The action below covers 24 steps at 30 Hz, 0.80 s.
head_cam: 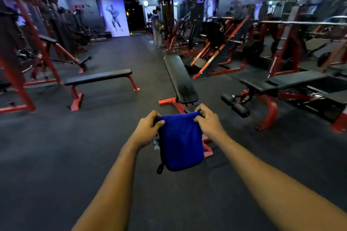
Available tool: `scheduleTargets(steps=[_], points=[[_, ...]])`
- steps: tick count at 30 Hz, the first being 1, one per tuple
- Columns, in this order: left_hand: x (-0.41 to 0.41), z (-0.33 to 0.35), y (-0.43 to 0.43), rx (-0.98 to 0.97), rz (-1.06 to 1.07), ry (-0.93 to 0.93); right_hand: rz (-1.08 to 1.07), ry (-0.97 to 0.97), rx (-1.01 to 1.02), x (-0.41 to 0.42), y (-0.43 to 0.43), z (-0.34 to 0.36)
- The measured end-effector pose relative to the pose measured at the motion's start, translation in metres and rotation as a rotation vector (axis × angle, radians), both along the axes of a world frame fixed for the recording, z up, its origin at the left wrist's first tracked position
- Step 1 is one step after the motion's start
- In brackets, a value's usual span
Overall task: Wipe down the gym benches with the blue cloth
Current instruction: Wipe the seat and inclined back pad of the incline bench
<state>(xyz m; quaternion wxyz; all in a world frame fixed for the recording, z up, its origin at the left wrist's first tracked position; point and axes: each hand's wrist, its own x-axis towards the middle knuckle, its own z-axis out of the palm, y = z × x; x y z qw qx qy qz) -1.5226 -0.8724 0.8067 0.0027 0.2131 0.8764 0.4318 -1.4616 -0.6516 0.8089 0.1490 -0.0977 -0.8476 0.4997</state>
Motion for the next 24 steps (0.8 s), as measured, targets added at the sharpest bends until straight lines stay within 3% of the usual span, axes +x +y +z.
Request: scheduleTargets(steps=[9, 15, 24], points=[[-0.241, 0.016, 0.050, -0.008, 0.002, -0.019, 0.002, -0.014, -0.142, -0.251, 0.054, -0.006], [-0.389, 0.003, 0.111, -0.028, -0.032, -0.041, -0.032, -0.021, -0.113, -0.395, 0.110, -0.032], [-0.599, -0.011, 0.217, -0.091, -0.216, -0.224, -0.198, -0.102, -0.179, -0.577, 0.199, -0.061]])
